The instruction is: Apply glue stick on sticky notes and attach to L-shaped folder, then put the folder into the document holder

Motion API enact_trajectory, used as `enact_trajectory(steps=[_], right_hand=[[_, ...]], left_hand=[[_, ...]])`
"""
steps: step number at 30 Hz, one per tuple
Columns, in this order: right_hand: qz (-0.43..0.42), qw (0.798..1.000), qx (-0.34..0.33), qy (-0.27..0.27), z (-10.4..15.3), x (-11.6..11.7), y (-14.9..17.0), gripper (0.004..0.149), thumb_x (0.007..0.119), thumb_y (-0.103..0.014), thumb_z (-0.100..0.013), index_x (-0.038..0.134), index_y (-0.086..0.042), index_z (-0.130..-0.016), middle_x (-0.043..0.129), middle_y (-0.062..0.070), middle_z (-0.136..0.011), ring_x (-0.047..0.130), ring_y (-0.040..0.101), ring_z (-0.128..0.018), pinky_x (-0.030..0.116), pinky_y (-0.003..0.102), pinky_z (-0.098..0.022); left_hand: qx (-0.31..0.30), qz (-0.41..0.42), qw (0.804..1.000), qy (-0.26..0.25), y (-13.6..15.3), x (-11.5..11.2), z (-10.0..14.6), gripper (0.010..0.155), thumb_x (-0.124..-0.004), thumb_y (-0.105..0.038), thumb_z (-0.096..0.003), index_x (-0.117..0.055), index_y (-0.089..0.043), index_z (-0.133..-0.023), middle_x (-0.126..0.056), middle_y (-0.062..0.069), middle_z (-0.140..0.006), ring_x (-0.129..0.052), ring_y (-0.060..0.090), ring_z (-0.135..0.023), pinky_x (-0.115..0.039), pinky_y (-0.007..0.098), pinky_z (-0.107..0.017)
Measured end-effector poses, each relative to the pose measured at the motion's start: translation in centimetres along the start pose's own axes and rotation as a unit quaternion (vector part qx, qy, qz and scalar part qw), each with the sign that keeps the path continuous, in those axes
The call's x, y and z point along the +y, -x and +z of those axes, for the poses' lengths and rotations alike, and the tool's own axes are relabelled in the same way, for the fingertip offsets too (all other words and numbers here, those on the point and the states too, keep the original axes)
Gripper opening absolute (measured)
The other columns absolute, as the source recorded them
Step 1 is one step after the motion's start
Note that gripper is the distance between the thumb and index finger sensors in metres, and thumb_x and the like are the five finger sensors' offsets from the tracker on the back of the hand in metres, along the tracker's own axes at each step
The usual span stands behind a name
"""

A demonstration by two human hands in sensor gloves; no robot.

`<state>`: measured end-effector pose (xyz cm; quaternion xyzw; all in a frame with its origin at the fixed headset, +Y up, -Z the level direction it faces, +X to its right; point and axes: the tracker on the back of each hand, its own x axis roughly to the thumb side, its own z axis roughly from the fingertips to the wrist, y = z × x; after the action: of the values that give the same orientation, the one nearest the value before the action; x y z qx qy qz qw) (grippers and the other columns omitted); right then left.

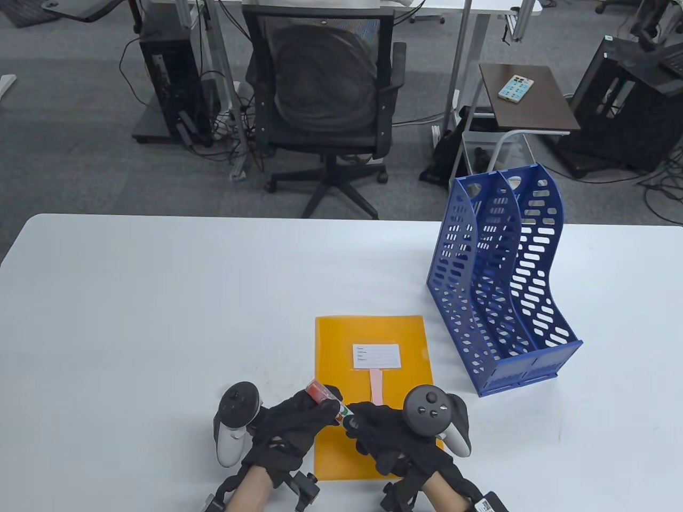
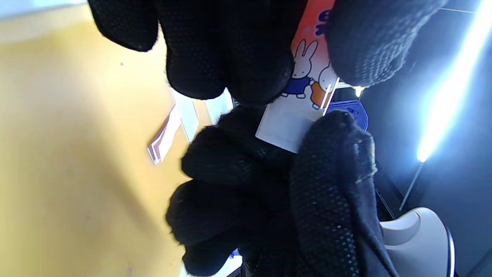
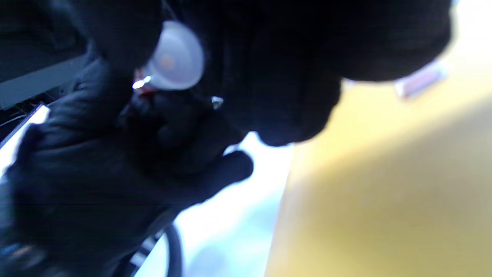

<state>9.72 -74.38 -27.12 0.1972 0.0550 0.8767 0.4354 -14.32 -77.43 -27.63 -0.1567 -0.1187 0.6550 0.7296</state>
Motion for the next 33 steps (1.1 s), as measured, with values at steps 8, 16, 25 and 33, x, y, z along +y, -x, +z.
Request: enact_trajectory(steps=[8, 16, 25, 33], right_hand=[[-0.023, 0.998, -0.003, -0.065, -0.1, 0.6, 0.1, 0.067, 0.062, -0.05, -0.053, 0.068, 0.001, -0.096, 0.084, 0.025, -0.086, 0.099, 0.035, -0.049, 0.085, 0.044, -0.026], [0.047, 0.998, -0.021, 0.027, 0.3, -0.2, -0.5, 0.069, 0.085, -0.056, -0.04, 0.075, -0.007, -0.087, 0.091, 0.015, -0.075, 0.101, 0.029, -0.043, 0.086, 0.042, -0.023], [0.042, 0.999, -0.002, 0.031, 0.2, -0.1, -0.3, 0.066, 0.09, -0.057, -0.037, 0.076, -0.01, -0.081, 0.092, 0.011, -0.07, 0.101, 0.025, -0.042, 0.087, 0.04, -0.024], [-0.007, 1.0, 0.007, -0.022, -0.1, 0.5, 0.0, 0.063, 0.075, -0.05, -0.047, 0.078, 0.0, -0.086, 0.092, 0.022, -0.074, 0.102, 0.031, -0.044, 0.085, 0.043, -0.024]], left_hand=[[0.002, 0.007, 1.0, -0.006, 0.0, -0.1, 0.0, 0.061, -0.083, -0.052, -0.0483, -0.077, -0.012, -0.094, -0.096, 0.006, -0.076, -0.09, 0.032, -0.081, -0.063, 0.065, -0.068], [-0.004, 0.007, 1.0, 0.004, -0.2, -0.3, -0.1, 0.061, -0.083, -0.053, -0.0483, -0.077, -0.013, -0.094, -0.097, 0.005, -0.076, -0.091, 0.031, -0.081, -0.064, 0.064, -0.067], [-0.011, 0.005, 1.0, 0.005, -0.3, -0.4, -0.1, 0.061, -0.083, -0.053, -0.048, -0.078, -0.012, -0.093, -0.097, 0.005, -0.076, -0.091, 0.031, -0.08, -0.065, 0.064, -0.067], [-0.001, -0.008, 1.0, -0.006, 0.0, 0.0, 0.0, 0.061, -0.083, -0.052, -0.0478, -0.078, -0.012, -0.093, -0.097, 0.006, -0.076, -0.092, 0.031, -0.08, -0.065, 0.064, -0.067]])
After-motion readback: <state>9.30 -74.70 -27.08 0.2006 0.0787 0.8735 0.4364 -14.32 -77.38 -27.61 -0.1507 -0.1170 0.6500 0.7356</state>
